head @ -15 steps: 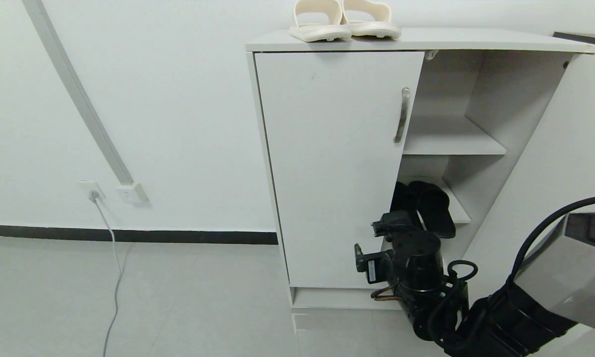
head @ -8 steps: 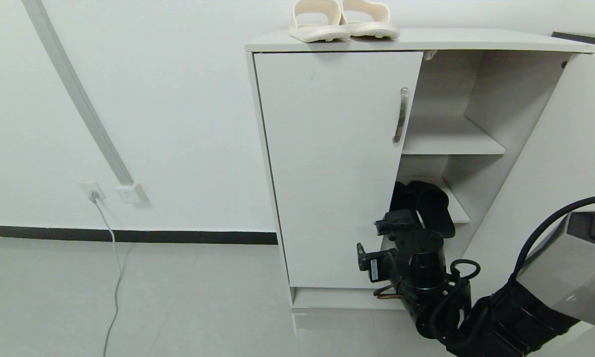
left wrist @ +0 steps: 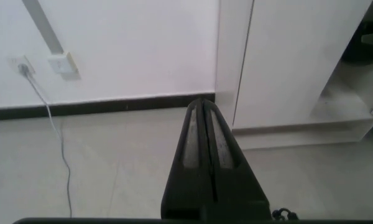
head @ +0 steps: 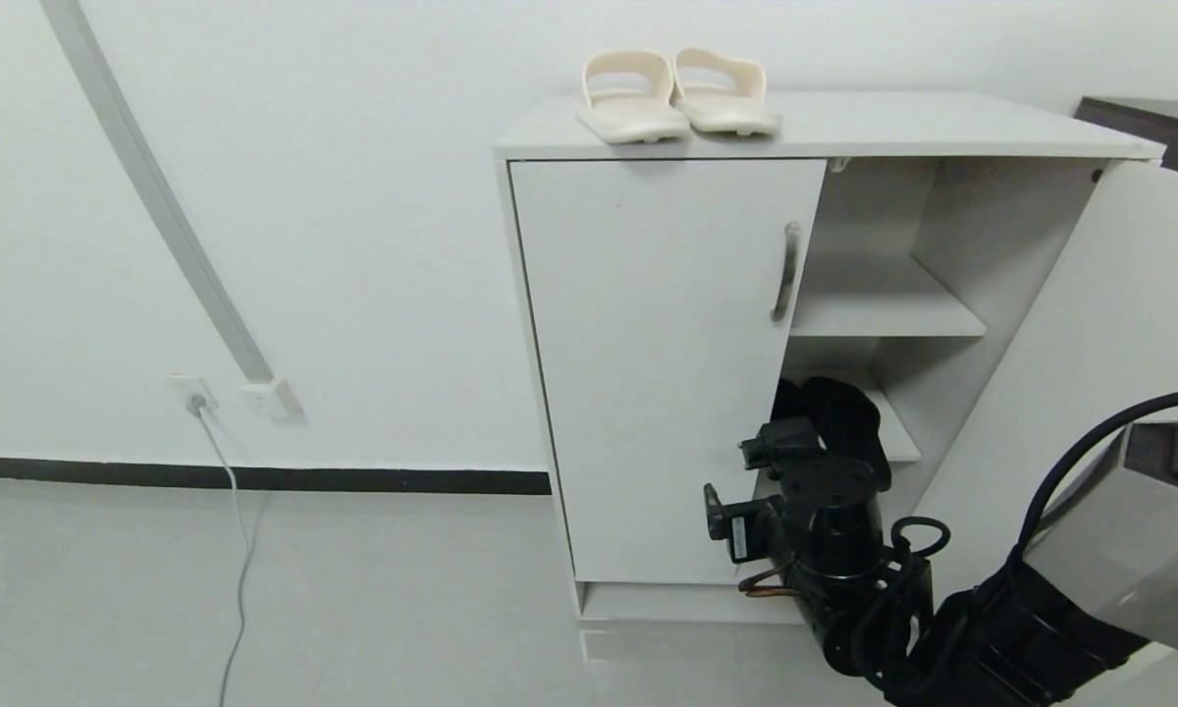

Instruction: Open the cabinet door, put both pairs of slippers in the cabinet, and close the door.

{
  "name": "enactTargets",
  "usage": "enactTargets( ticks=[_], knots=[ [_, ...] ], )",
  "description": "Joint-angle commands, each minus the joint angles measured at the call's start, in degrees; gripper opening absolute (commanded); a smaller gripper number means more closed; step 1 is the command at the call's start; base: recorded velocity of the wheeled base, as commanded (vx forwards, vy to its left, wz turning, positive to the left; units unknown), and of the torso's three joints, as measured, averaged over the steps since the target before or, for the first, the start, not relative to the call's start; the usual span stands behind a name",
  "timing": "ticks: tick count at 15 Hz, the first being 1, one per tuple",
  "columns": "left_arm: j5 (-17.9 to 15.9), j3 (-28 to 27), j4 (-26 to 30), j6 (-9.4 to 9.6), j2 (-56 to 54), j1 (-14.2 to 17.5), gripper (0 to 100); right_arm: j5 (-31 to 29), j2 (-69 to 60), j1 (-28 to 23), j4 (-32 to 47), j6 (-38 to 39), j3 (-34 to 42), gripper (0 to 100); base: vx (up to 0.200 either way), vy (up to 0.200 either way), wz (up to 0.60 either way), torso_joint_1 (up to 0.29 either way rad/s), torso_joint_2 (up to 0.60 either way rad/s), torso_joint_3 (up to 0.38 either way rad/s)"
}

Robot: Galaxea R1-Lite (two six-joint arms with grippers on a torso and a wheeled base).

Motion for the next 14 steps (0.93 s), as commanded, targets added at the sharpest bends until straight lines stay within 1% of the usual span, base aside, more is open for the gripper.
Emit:
enactTargets(
  ticks=[1,8,14],
  knots=[
    [0.0,0.0,0.1,0.0,0.0,0.0,0,0.0,0.1,-0.1,0.1,0.0,0.1,100,0.0,0.0,0.0,0.022,-0.49,-0.359],
    [0.0,0.0,0.1,0.0,0.0,0.1,0,0.0,0.1,-0.1,0.1,0.0,0.2,100,0.0,0.0,0.0,0.117,-0.47,-0.35],
    [0.0,0.0,0.1,0.0,0.0,0.0,0,0.1,0.3,0.1,0.1,0.0,0.9,100,0.0,0.0,0.0,0.176,-0.48,-0.319]
  ],
)
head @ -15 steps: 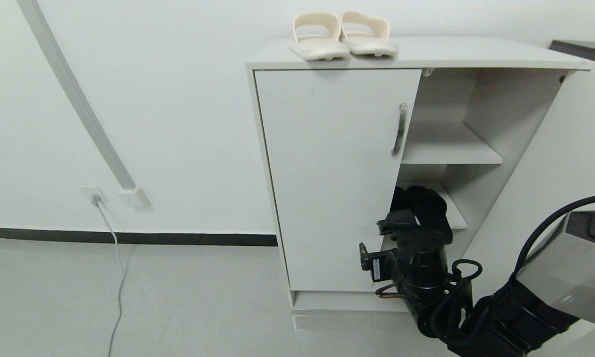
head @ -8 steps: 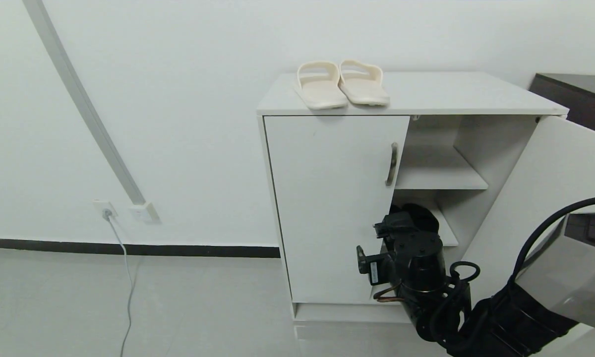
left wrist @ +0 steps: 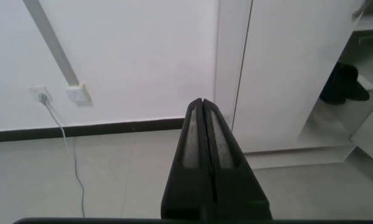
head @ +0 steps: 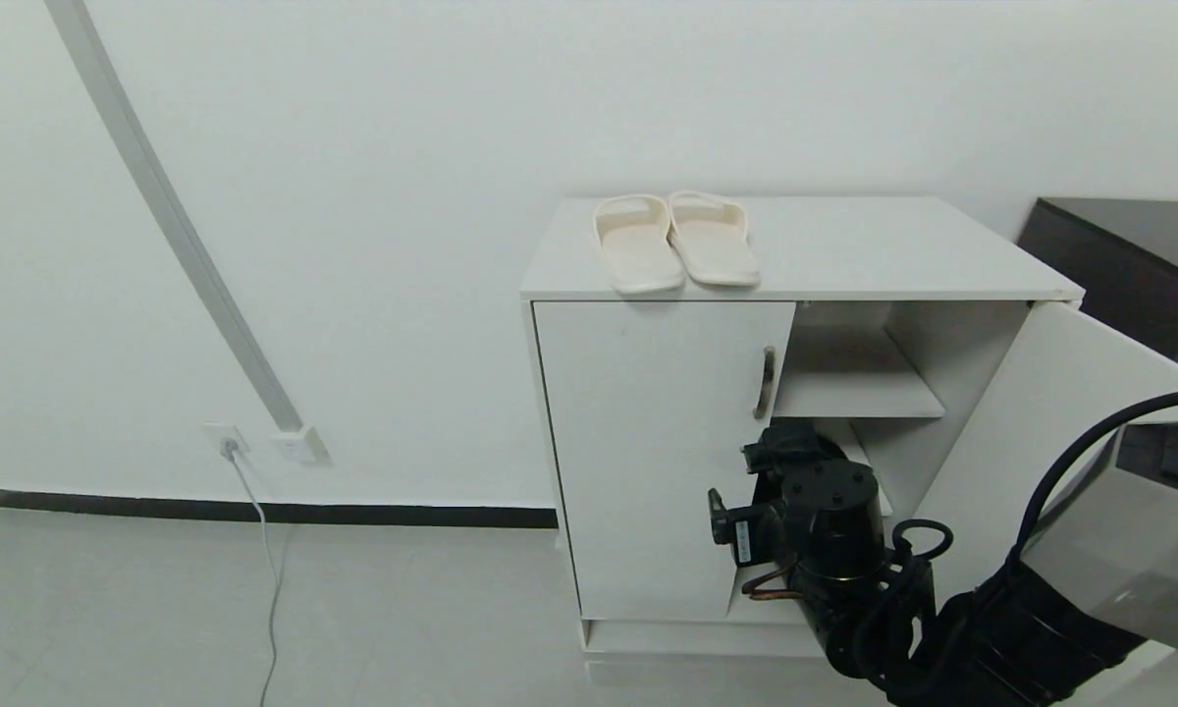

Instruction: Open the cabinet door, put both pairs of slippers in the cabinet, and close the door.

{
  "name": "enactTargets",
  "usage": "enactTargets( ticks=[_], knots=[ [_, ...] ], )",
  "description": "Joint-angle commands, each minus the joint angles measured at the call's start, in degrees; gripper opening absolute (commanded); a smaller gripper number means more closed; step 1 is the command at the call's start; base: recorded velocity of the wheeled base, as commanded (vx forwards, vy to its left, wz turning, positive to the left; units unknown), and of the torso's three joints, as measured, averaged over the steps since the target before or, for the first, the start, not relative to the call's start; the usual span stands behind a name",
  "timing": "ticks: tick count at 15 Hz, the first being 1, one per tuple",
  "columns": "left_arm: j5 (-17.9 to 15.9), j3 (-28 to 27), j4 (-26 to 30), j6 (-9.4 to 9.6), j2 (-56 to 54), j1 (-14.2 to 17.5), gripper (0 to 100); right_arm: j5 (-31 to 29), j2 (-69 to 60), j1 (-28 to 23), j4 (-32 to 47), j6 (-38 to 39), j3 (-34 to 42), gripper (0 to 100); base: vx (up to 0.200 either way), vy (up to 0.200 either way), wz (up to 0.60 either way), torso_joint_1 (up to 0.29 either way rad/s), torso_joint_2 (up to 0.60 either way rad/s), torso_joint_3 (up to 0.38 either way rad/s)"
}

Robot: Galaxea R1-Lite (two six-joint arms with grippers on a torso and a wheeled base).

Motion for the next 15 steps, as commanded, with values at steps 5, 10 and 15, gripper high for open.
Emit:
enactTargets(
  ticks=[5,10,15],
  knots=[
    [0.0,0.0,0.0,0.0,0.0,0.0,0,0.9,1.0,0.0,-0.7,0.0,0.0,100,0.0,0.0,0.0,0.205,-0.52,-0.316],
    [0.0,0.0,0.0,0.0,0.0,0.0,0,0.9,1.2,-0.1,-0.8,0.0,-0.2,100,0.0,0.0,0.0,0.236,-0.56,-0.321],
    [0.0,0.0,0.0,0.0,0.0,0.0,0,1.0,1.3,-0.1,-0.8,0.0,-0.1,100,0.0,0.0,0.0,0.252,-0.57,-0.316]
  ],
)
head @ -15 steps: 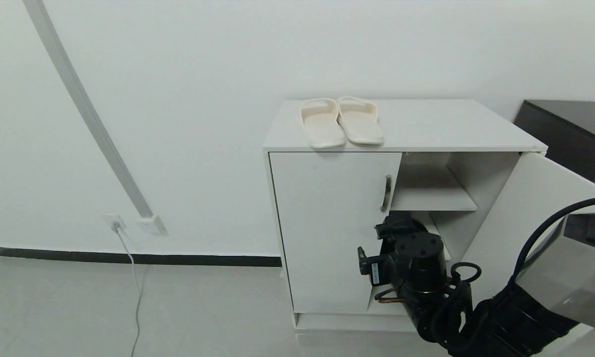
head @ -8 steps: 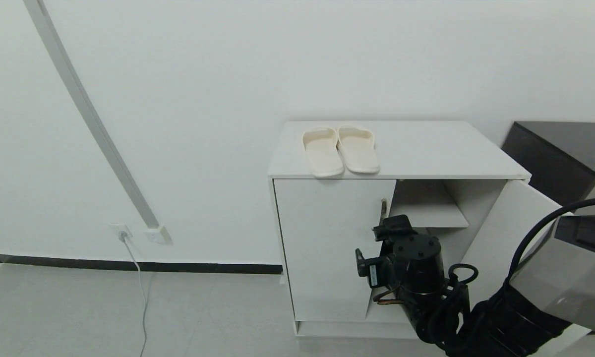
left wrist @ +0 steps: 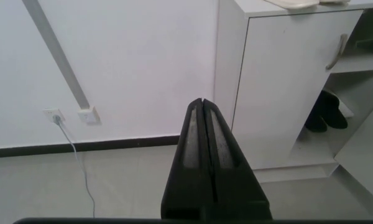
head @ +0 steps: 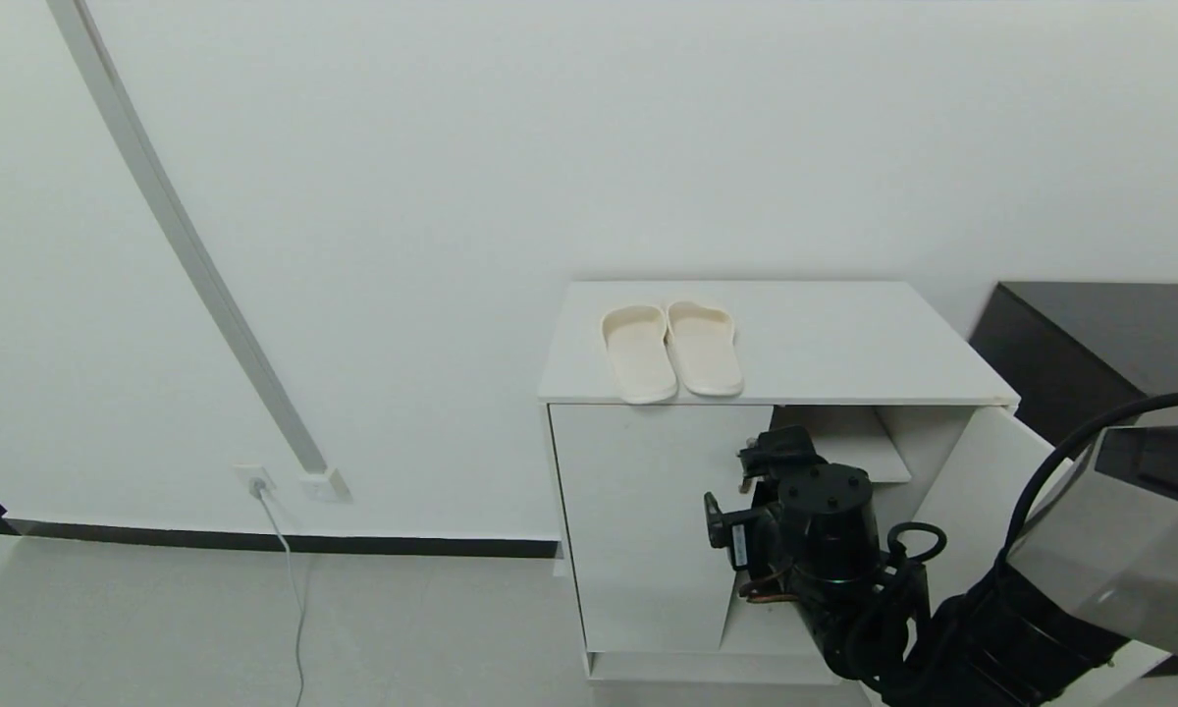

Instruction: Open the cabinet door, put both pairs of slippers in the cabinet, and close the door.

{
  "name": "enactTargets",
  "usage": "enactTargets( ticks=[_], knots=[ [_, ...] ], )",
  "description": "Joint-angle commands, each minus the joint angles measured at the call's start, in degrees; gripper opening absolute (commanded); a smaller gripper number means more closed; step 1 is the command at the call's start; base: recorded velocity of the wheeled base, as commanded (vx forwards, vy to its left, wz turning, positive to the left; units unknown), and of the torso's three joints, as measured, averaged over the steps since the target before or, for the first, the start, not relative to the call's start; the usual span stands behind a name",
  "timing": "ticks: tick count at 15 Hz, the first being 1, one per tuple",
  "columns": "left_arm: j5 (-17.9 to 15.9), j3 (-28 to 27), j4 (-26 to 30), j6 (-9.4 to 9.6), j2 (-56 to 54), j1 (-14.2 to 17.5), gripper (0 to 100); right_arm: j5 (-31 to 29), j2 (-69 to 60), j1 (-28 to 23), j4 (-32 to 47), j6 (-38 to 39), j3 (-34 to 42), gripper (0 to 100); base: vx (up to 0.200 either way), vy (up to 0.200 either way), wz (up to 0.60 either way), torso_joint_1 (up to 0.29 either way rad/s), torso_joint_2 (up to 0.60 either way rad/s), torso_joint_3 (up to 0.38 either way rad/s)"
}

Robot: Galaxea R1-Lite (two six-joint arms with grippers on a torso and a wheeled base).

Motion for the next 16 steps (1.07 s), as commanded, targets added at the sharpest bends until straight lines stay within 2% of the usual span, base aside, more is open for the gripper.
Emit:
enactTargets(
  ticks=[1,8,13,15,16],
  knots=[
    [0.0,0.0,0.0,0.01,0.0,0.0,0,0.0,0.4,0.0,0.0,0.0,-0.1,100,0.0,0.0,0.0,0.198,-0.44,-0.246],
    [0.0,0.0,0.0,0.01,0.0,0.0,0,0.8,2.1,0.0,-0.3,0.3,-0.1,100,0.0,0.0,0.0,0.172,-0.38,-0.203],
    [0.0,0.0,0.0,0.36,0.0,0.0,0,1.1,3.8,0.2,-7.0,-1.7,1.5,100,0.0,0.0,0.0,0.156,-0.34,-0.179],
    [0.1,0.0,-0.1,0.19,0.0,0.0,0,2.4,3.9,-1.3,-8.1,-3.9,-2.8,100,0.0,0.0,0.0,0.011,-0.04,-0.016],
    [0.1,0.0,0.0,0.01,0.0,0.0,0,2.4,3.4,-1.9,-3.8,-3.9,-8.1,100,0.0,0.0,0.0,0.0,0.0,0.0]
  ],
)
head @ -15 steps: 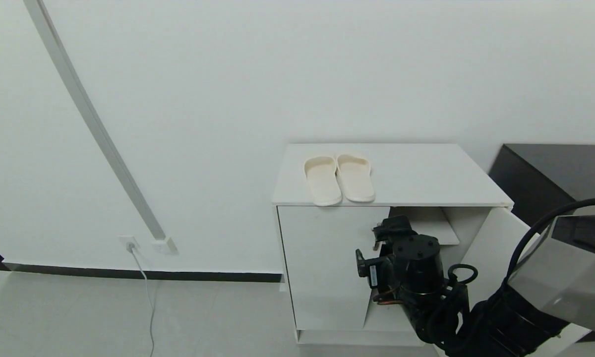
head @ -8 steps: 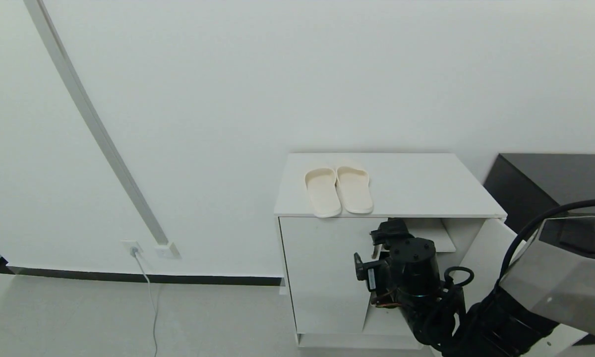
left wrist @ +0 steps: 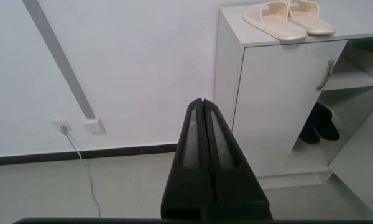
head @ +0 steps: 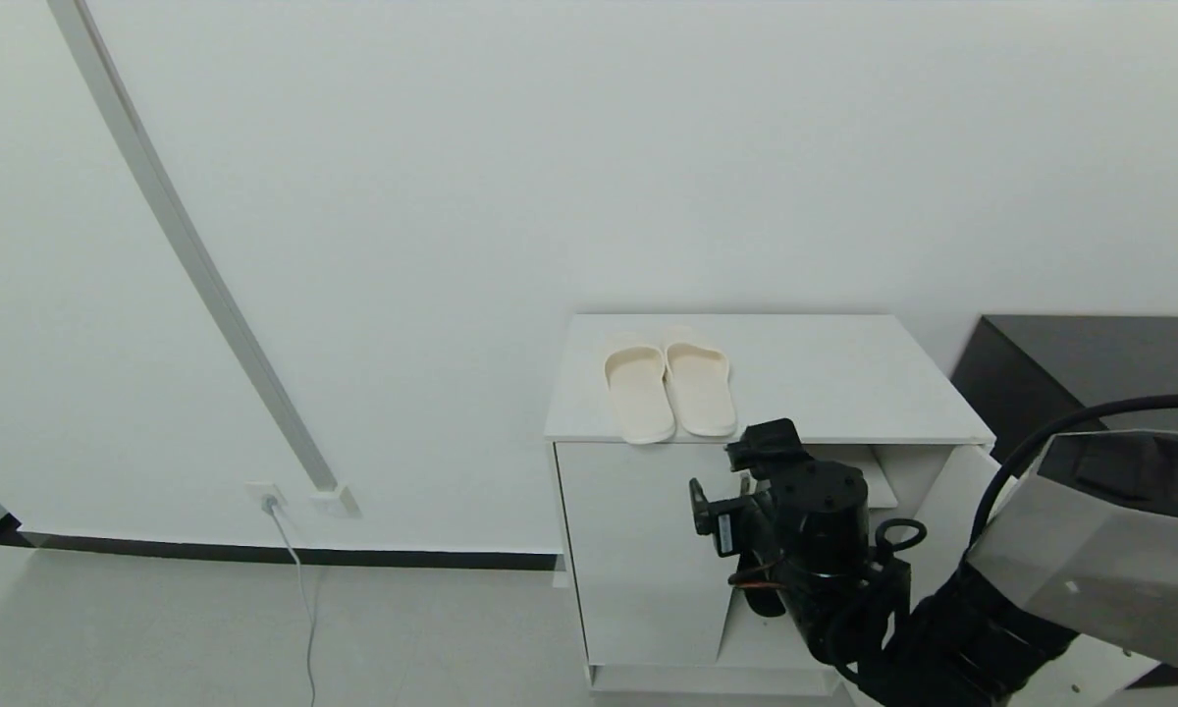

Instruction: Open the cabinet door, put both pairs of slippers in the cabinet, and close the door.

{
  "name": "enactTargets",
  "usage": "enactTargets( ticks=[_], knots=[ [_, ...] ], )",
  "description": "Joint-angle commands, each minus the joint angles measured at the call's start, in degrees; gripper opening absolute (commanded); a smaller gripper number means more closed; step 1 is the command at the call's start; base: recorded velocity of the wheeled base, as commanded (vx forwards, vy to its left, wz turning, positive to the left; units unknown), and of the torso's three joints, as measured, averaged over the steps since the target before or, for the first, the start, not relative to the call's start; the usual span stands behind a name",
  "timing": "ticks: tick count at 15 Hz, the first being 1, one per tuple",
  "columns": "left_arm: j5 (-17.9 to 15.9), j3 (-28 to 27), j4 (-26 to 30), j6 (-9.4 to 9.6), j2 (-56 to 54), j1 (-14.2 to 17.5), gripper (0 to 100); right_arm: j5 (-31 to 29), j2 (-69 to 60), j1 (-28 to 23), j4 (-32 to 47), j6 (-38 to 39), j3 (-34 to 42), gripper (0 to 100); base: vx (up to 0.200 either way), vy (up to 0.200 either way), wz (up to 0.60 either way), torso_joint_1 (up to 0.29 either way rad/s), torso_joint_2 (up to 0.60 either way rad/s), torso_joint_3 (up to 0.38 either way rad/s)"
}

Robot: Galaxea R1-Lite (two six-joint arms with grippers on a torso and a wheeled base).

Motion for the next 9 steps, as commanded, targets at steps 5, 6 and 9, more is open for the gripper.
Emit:
enactTargets(
  ticks=[5,6,9],
  knots=[
    [-0.1,0.0,0.0,0.15,0.0,0.0,0,0.7,-6.3,0.6,39.6,11.7,-27.3,100,0.0,0.0,0.0,0.0,0.0,0.0],
    [-0.1,0.0,0.0,0.15,0.0,0.0,0,1.5,-6.7,1.0,45.7,14.4,-30.7,100,0.0,0.0,0.0,0.0,0.0,0.0],
    [-0.1,0.0,0.1,0.15,0.0,0.0,0,4.7,-7.2,2.2,51.4,17.4,-33.1,100,0.067,0.0,0.0,0.001,0.0,0.001]
  ],
)
